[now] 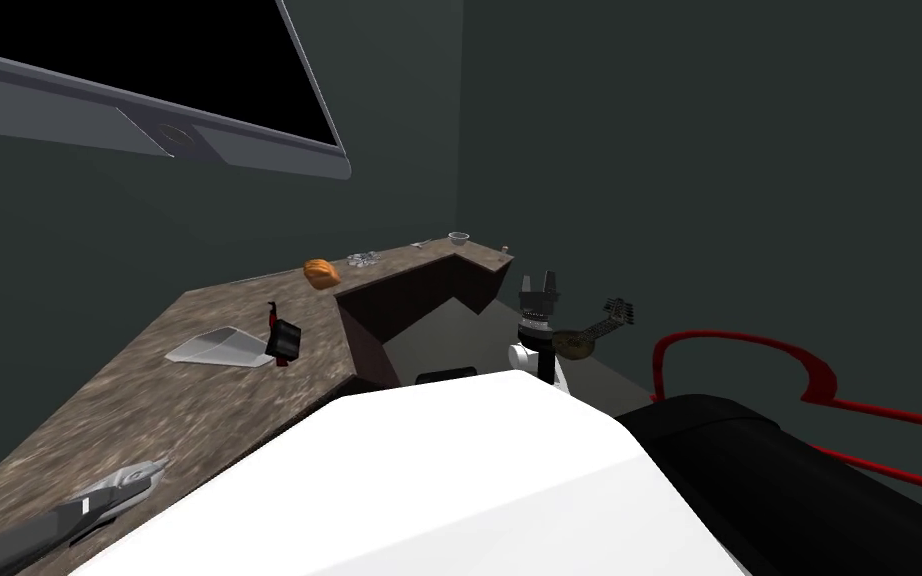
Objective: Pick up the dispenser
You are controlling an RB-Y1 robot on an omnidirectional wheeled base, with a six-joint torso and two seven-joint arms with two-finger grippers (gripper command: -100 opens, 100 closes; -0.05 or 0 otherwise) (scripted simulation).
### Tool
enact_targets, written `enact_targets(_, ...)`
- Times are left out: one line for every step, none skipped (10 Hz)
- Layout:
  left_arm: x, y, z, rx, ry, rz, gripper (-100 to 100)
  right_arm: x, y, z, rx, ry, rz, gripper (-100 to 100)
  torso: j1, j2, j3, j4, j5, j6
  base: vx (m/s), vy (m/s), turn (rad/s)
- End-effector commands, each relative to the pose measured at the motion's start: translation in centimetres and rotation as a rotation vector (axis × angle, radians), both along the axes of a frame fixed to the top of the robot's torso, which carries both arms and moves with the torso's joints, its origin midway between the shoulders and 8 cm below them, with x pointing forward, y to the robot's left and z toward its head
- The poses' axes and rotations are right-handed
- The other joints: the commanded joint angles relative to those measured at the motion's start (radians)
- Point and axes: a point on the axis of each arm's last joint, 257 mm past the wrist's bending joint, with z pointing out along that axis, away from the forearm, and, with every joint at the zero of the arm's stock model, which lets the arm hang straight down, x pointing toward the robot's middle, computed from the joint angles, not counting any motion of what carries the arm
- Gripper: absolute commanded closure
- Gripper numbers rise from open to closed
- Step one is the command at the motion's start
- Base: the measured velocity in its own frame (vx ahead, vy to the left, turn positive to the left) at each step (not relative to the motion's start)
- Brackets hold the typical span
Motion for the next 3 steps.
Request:
enact_targets(1.06, 0.13, 0.59, -0.004, -0.002, -0.007, 100, 0.0, 0.0, 0.0, 0.0, 0.0, 0.0, 0, 0.0, 0.0, 0.0, 0.0, 0.0, 0.0, -0.046, -0.027, 0.06)
enact_targets(0.57, 0.1, 0.36, -0.001, 0.0, -0.005, 100, 0.0, 0.0, 0.0, 0.0, 0.0, 0.0, 0, 0.0, 0.0, 0.0, 0.0, 0.0, 0.0, -0.021, -0.011, 0.01)
enact_targets(0.64, 0.09, 0.4, -0.003, -0.001, -0.004, 0, 0.0, 0.0, 0.0, 0.0, 0.0, 0.0, 0, 0.0, -0.001, 0.0, 0.0, 0.0, 0.0, 0.0, 0.0, 0.0)
